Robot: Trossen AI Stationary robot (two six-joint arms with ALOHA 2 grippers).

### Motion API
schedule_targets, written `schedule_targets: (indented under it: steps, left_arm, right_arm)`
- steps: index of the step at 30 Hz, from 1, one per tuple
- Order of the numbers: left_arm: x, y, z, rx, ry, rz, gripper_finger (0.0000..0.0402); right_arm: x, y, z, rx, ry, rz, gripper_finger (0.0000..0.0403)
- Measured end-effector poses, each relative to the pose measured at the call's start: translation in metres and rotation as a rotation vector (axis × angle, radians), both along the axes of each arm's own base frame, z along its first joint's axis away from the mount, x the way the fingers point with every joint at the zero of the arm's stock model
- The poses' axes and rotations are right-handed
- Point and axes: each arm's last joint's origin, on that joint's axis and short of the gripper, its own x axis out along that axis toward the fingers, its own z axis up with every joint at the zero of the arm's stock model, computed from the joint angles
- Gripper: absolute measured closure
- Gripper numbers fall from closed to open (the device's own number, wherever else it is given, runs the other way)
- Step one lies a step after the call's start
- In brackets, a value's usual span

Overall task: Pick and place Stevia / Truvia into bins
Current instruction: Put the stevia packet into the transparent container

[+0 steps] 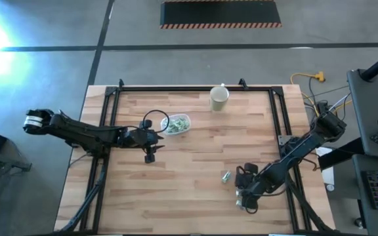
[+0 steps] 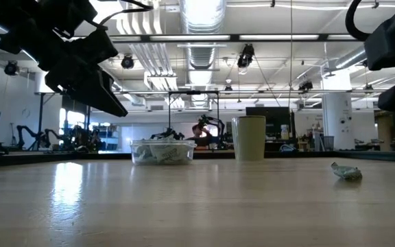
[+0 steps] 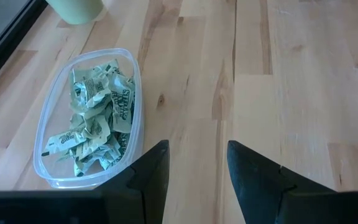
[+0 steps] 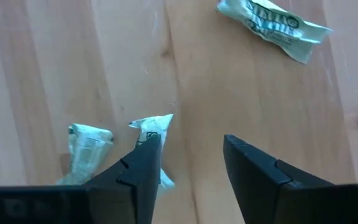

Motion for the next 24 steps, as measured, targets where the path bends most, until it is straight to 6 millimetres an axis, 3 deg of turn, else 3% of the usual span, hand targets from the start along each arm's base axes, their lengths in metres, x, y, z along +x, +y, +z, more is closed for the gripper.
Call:
schedule_targets:
  steps: [7,15,24]
  left_arm:
    - [0.000,0.000,0.000,-0.001,0.000,0.001,0.0256]
    - [-0.001,0.000,-0.001,-0.002,0.003,0.002,0.0256]
    - [-0.002,0.000,-0.005,-0.001,0.014,0.002,0.0256]
  right_arm:
    - [-0.001,0.007,0.001,0.028,-0.024,0.020,0.0206]
    - [-0.004,0.012,0.002,0.038,-0.039,0.037,0.0200]
    - [0.000,0.017,-0.019,0.005,-0.007,0.049,0.0200]
